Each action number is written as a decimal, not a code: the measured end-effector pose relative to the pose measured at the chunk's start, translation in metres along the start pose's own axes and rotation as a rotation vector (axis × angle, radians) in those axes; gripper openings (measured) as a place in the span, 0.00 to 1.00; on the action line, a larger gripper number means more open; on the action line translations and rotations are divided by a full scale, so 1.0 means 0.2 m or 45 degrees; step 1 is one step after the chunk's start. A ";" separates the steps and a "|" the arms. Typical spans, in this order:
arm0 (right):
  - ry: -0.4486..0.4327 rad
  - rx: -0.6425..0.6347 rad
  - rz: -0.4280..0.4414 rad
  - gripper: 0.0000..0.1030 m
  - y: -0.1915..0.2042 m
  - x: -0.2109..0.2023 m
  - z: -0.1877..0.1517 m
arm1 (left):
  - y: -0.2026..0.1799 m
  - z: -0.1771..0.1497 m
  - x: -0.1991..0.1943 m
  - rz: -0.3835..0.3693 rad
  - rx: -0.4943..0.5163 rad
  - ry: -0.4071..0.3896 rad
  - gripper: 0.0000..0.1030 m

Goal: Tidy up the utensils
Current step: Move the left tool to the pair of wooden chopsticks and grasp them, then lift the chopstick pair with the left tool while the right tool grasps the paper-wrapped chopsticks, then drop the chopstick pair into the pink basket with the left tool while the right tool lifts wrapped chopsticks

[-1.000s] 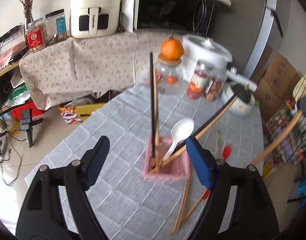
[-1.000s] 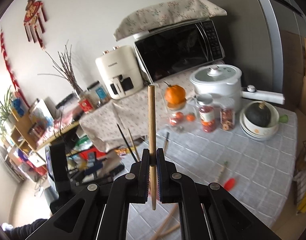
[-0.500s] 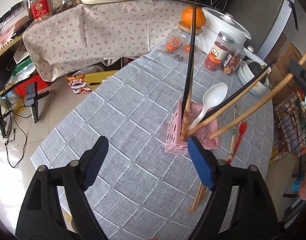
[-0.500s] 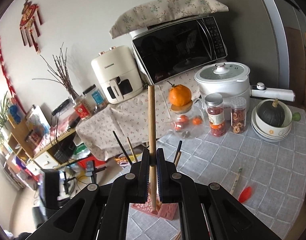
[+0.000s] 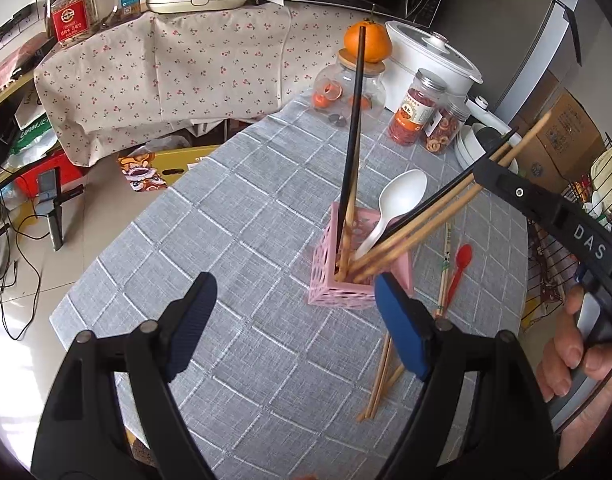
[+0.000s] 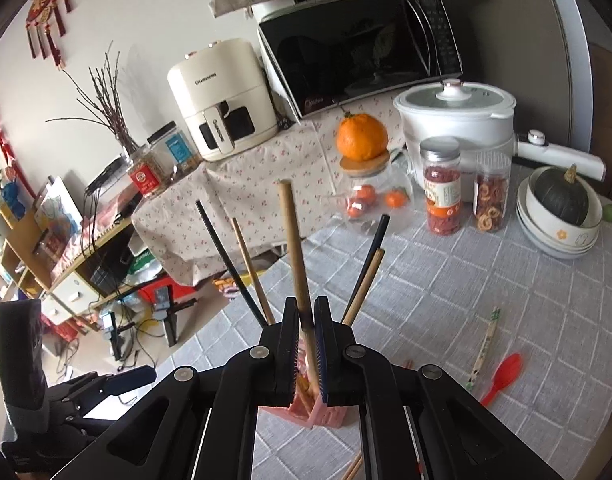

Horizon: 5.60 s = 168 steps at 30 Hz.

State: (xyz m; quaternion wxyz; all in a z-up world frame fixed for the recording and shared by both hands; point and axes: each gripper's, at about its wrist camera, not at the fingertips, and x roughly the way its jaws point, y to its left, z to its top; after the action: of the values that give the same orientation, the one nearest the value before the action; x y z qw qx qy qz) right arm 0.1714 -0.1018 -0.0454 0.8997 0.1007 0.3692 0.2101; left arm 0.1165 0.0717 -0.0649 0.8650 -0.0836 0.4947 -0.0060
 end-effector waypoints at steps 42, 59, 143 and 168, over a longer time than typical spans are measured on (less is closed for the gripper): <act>0.559 0.356 -0.231 0.59 -0.63 -0.15 -0.31 | -0.52 -0.33 0.62 -0.112 0.166 0.331 0.17; 0.600 0.420 -0.323 0.59 -0.77 -0.12 -0.34 | -0.41 -0.55 0.52 -0.251 0.302 0.688 0.07; 0.031 0.093 -0.284 0.05 -0.31 -0.28 -0.09 | 0.01 -0.08 -0.57 -0.346 0.103 -0.620 0.09; -0.038 -0.099 -0.250 0.05 -0.13 -0.28 -0.10 | -0.18 0.12 -0.06 -0.134 0.114 -0.375 0.09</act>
State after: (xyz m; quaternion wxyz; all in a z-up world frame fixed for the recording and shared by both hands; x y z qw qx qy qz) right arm 0.1292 -0.1508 -0.0329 0.9245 0.0322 0.3555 0.1335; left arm 0.1328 0.0404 -0.0374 0.9295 -0.0705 0.3569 -0.0610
